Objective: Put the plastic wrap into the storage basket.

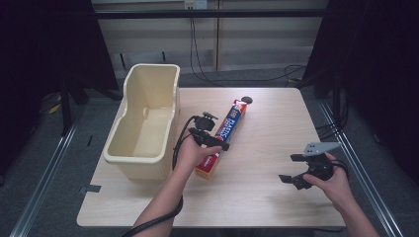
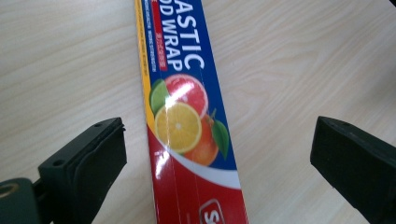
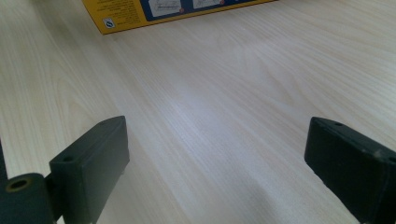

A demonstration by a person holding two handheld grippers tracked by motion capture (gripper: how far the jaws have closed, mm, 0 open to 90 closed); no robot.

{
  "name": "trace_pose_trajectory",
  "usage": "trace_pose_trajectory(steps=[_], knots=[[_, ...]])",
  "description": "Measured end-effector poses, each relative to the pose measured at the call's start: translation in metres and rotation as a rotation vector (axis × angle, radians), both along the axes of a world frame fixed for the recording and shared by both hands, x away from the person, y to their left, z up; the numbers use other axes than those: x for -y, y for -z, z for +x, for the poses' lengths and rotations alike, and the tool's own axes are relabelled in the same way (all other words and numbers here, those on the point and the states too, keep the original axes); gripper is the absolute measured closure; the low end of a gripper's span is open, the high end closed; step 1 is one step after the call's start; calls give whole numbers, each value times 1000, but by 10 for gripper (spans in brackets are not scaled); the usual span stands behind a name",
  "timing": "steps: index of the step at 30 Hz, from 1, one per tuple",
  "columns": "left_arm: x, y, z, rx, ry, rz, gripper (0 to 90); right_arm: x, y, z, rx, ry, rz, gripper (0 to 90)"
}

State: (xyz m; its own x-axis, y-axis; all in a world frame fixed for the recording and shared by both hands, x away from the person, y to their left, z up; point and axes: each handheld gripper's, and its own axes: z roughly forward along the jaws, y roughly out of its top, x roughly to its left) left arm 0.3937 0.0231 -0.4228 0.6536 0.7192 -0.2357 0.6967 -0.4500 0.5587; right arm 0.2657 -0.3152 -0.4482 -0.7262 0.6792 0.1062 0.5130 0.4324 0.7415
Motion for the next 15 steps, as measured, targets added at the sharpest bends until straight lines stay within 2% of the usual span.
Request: trace_pose_trajectory(steps=[1, 4, 7, 8, 10, 12, 14, 15], knots=[[1, 0, 2, -11, 9, 13, 43, 0, 0, 0, 0, 2, -3, 64], [7, 2, 8, -9, -1, 17, 46, 0, 0, 0, -2, 4, 0, 67], [12, 3, 13, 2, 5, 34, 55, 1, 0, 0, -1, 5, 3, 67], [16, 5, 15, 5, -13, 24, 56, 1, 0, 0, 2, 4, 5, 67], [18, 5, 20, 13, 1, 47, 68, 1, 0, 0, 3, 9, 3, 68], [23, 7, 24, 2, -20, 29, 77, 1, 0, 0, 2, 10, 2, 68], [26, 8, 27, -5, -10, 39, 95, 1, 0, 0, 2, 5, 0, 68], [28, 9, 28, -1, -31, 23, 96, 1, 0, 1, 3, 5, 0, 69]])
